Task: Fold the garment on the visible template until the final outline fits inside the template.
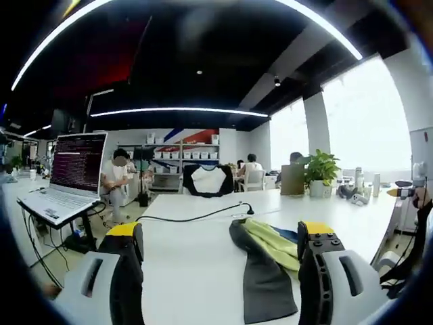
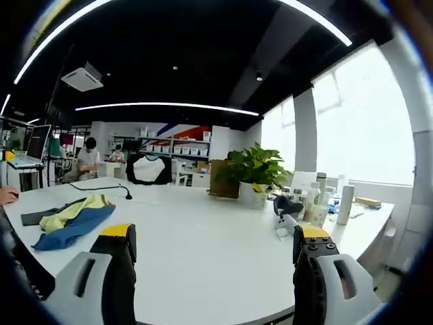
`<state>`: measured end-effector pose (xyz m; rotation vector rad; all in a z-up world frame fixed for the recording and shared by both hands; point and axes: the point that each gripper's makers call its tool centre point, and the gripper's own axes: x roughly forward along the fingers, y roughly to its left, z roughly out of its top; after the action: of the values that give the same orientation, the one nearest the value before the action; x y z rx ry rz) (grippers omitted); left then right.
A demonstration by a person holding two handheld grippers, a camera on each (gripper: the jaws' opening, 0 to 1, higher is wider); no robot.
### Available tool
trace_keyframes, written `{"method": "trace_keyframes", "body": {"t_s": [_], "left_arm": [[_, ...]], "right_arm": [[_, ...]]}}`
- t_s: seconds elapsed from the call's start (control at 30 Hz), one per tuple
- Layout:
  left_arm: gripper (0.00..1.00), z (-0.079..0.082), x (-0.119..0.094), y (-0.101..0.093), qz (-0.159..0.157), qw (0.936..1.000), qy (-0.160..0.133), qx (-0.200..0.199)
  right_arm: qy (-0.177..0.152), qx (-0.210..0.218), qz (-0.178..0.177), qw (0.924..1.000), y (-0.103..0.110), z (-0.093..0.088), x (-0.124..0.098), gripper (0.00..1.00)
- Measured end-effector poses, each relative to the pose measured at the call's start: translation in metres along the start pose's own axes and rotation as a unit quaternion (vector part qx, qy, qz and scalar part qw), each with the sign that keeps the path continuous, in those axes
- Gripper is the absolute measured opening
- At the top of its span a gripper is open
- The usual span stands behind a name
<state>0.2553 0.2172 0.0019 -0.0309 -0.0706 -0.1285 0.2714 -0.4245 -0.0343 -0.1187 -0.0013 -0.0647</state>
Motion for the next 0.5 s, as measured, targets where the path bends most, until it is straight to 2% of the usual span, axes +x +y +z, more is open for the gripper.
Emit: {"method": "trace_keyframes", "body": {"t_s": [0.23, 0.5], "left_arm": [[1.00, 0.0016, 0.0009, -0.0020, -0.004, 1.0000, -0.002, 0.000], [1.00, -0.0045, 0.0041, -0.0007, -0.004, 0.9999, 0.015, 0.008]], "right_arm": [[0.004, 0.001, 0.003, 1.0000, 0.0014, -0.0015, 0.0024, 0.99], [0.005, 0.001, 0.008, 1.0000, 0.0042, -0.0016, 0.0038, 0.99]]}}
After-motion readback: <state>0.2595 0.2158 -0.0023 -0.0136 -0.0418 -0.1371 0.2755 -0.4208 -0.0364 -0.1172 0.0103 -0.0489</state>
